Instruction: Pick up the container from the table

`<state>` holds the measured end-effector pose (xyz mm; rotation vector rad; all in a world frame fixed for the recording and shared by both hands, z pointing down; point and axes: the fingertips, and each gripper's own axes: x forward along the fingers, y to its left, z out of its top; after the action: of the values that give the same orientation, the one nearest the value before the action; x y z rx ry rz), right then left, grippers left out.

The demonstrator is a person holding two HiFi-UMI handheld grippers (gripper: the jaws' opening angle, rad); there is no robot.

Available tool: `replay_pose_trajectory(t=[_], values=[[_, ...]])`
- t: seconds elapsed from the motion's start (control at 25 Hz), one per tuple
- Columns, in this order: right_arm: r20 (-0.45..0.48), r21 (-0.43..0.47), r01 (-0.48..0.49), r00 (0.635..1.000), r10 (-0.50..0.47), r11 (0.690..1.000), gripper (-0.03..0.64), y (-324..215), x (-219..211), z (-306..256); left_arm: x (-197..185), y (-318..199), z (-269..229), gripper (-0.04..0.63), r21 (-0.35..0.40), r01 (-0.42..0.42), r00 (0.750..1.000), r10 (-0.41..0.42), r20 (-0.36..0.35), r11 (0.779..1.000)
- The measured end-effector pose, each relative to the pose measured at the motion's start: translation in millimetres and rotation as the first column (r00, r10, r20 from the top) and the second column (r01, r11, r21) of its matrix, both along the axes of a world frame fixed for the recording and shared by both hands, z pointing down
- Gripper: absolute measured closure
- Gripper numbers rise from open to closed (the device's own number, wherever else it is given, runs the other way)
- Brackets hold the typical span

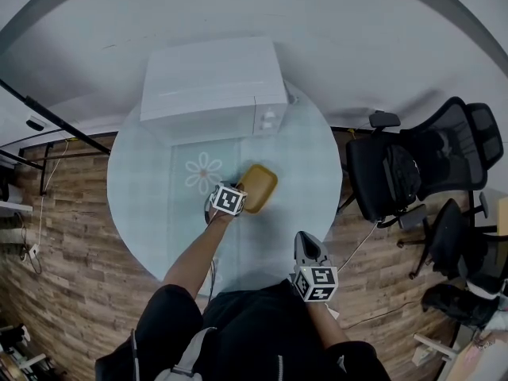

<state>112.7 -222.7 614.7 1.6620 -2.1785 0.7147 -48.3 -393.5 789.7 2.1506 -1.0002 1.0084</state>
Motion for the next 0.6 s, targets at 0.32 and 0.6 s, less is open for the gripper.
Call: replay_pose_trajectory(t=[0.32,0.6], values=[[0.003,0.006,0.042,0.999,-0.042,0.999,0.592,-3,-9,0,-12,2,-33,0.578,0.024,0.01,1.0,-0.01,-0.012,1.0],[0.011,0.018,0.108,0.994,-0.108,0.994,0.592,-11,-26,-2,-30,10,-63,0.578,0.045,0.04,0.999,-0.039,-0.037,0.998]])
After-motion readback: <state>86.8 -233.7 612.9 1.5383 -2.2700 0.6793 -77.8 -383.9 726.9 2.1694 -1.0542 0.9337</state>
